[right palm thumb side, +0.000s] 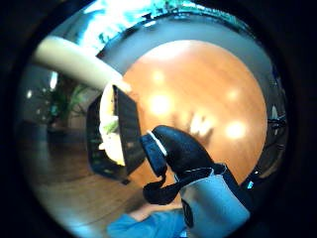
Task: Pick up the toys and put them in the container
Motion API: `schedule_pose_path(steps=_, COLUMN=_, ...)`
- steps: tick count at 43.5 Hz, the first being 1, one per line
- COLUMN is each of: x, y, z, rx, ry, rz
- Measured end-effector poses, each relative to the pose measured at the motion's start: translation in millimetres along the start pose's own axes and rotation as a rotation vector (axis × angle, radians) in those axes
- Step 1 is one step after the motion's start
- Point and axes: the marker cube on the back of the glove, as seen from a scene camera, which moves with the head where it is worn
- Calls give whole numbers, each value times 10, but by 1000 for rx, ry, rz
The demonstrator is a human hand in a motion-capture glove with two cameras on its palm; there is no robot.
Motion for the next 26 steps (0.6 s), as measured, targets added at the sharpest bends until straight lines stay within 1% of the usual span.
schedule_pose_path(steps=5, x=80, y=20, z=18, rx=1, ry=90, rz=5)
schedule_pose_path(steps=9, x=76, y=43, z=25, rx=4, ry=104, rz=-34)
schedule_pose_path(steps=13, x=111, y=39, z=47, rx=-3, ry=139, rz=14)
schedule_pose_path(steps=19, x=25, y=61, z=63, rx=-14, ry=86, rz=11)
schedule_pose_path(steps=23, x=21, y=75, z=85, rx=-10, ry=95, rz=-9)
schedule_pose_path(steps=26, x=-76, y=84, z=68, rx=2, ry=16, rz=-9)
